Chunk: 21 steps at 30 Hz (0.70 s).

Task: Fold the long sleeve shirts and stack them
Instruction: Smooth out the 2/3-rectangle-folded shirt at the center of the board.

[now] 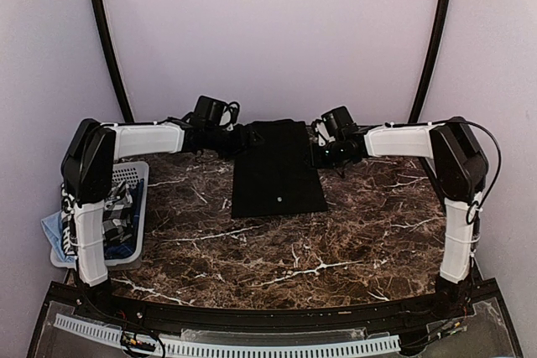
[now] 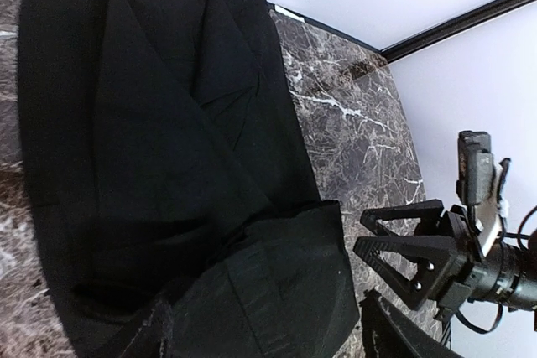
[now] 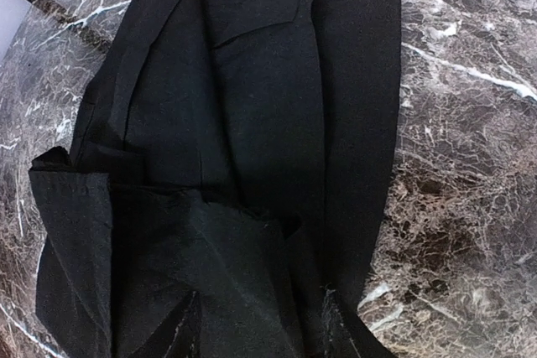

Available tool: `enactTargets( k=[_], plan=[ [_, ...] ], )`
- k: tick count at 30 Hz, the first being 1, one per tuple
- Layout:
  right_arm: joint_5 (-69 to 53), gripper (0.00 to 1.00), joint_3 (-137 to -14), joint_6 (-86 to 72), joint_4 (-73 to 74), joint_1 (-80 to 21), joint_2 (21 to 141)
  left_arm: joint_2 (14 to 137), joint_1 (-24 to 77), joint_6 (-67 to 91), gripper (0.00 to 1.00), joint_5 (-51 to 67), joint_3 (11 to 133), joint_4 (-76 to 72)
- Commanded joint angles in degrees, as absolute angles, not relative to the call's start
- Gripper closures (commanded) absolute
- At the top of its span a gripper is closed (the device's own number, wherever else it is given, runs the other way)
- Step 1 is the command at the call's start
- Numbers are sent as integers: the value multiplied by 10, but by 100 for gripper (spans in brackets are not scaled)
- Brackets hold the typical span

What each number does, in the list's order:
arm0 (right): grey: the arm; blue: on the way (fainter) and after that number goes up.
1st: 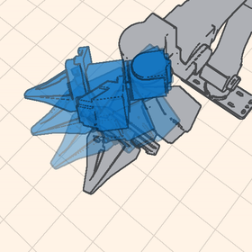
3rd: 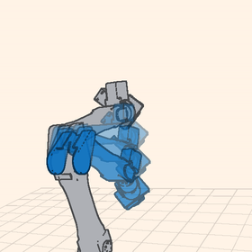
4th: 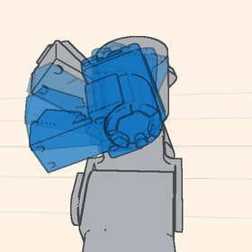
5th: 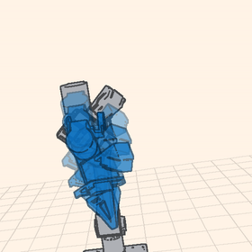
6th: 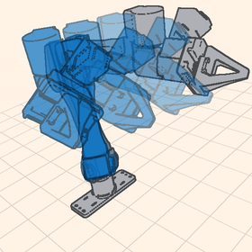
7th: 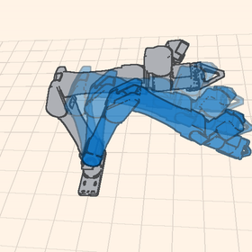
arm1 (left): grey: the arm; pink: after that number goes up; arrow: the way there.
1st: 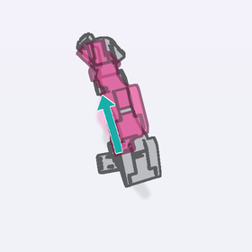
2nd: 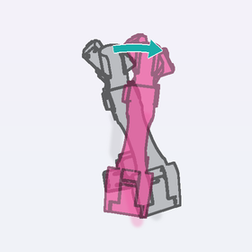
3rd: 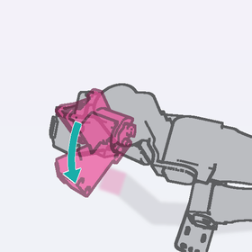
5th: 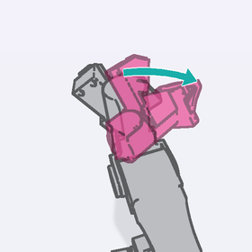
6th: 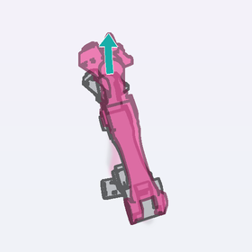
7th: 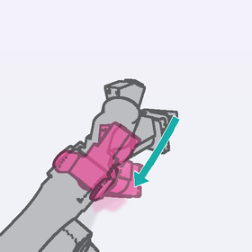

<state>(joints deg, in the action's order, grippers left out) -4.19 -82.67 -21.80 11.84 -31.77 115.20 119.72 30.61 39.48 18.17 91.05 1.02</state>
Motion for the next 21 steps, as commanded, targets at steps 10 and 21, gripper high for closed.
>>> enactTargets(
  k=[10, 21],
  plan=[
    [-87, 62, -901, -185, 128, -313, 1222, 1118, 257, 370, 41, 190, 768, -11],
    [-79, 90, -916, -190, 138, -311, 1236, 1188, 253, 365, 46, 220, 786, -33]
  ],
)
